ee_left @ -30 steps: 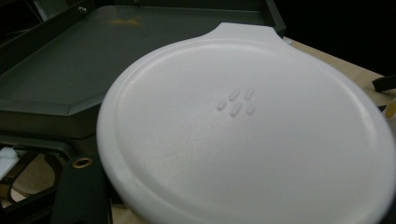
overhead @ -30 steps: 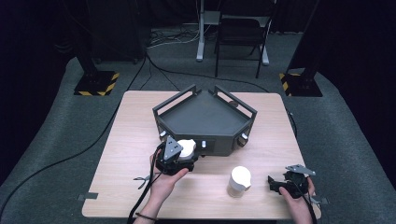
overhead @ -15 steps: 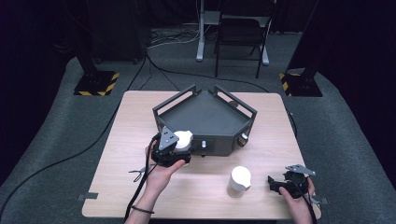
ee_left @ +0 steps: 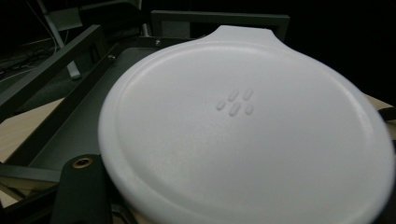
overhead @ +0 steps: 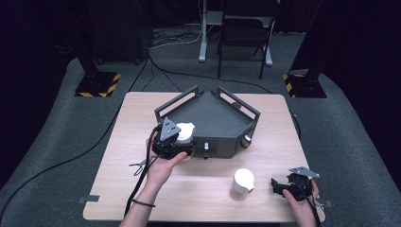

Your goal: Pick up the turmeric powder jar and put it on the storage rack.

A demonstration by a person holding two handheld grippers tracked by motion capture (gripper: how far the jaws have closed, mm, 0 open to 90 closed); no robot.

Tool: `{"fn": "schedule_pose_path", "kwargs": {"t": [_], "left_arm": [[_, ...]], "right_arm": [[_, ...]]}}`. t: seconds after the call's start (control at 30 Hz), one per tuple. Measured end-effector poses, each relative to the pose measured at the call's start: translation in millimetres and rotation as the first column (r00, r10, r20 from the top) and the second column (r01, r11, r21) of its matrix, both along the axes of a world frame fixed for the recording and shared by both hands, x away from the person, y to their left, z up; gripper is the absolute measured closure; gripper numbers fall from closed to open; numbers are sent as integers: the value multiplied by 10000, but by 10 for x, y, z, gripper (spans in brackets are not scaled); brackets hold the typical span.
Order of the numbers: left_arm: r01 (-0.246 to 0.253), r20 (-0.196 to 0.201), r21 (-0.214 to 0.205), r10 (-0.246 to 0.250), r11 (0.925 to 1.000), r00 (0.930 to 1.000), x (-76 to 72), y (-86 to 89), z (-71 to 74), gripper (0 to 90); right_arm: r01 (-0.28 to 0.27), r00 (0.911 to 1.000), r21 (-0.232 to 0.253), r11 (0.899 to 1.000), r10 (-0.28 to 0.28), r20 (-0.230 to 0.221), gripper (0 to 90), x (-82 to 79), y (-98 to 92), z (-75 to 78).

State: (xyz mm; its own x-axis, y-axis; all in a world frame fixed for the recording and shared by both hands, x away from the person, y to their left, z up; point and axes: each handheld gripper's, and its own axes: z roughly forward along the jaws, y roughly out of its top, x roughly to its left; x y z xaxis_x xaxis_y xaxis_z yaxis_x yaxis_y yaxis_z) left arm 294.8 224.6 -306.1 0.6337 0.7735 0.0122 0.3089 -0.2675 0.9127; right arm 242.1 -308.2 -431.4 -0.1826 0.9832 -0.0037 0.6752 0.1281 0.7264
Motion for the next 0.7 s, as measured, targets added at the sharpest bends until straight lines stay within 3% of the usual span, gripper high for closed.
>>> {"fn": "schedule_pose_path", "kwargs": {"t": [0.37, 0.7], "left_arm": [[113, 63, 62, -113, 9999, 9999, 144, -35, 196, 306], [77, 83, -61, -76, 10000, 9999, 249, -66, 281, 306]], "right_arm": [[-2, 10000, -1, 10000, 2, 2, 0, 0, 0, 0], [-1, 10000, 0, 10000, 1, 1, 0, 0, 0, 0]]}}
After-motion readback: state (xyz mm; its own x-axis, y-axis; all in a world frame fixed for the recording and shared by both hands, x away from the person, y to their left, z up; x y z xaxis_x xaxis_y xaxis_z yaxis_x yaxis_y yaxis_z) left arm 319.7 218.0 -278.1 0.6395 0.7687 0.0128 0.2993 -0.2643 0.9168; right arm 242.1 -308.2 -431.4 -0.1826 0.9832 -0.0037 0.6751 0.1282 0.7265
